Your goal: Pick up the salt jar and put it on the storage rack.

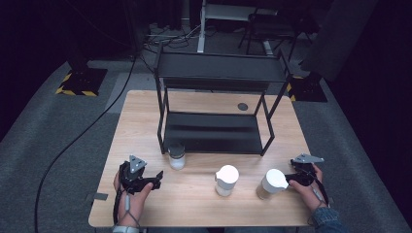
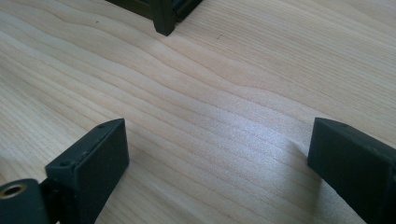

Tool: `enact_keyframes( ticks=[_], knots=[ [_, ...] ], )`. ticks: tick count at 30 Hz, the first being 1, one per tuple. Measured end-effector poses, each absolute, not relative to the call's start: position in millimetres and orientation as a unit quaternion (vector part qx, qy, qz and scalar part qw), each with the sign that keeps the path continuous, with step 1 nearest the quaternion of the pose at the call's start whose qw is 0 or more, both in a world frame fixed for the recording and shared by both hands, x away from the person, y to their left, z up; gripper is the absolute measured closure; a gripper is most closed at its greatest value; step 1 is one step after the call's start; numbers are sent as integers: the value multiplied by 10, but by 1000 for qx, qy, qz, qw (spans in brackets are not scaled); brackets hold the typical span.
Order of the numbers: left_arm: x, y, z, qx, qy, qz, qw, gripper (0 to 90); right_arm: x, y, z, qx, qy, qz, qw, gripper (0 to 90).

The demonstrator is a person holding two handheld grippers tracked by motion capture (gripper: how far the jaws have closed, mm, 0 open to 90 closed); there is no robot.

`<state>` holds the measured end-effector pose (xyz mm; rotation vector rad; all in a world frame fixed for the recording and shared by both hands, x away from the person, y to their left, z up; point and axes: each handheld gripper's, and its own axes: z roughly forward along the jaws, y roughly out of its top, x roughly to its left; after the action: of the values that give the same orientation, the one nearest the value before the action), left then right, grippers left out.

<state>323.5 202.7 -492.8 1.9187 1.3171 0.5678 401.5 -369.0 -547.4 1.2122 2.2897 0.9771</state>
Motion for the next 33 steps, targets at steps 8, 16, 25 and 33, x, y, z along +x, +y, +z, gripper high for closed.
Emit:
enact_keyframes(
  ticks=[8, 16, 25, 33],
  knots=[
    [3247, 1982, -4821, 749, 505, 218, 369, 42, 4016, -3690, -5473, 430, 813, 347, 185, 53],
    [3250, 1937, -4733, 751, 496, 222, 375, 40, 4015, -3690, -5473, 430, 813, 347, 185, 53],
    [3275, 1873, -4654, 749, 488, 226, 387, 38, 4016, -3690, -5473, 430, 813, 347, 185, 53],
    [3313, 1806, -4608, 746, 480, 228, 401, 33, 4015, -3690, -5473, 430, 813, 347, 185, 53]
  ],
)
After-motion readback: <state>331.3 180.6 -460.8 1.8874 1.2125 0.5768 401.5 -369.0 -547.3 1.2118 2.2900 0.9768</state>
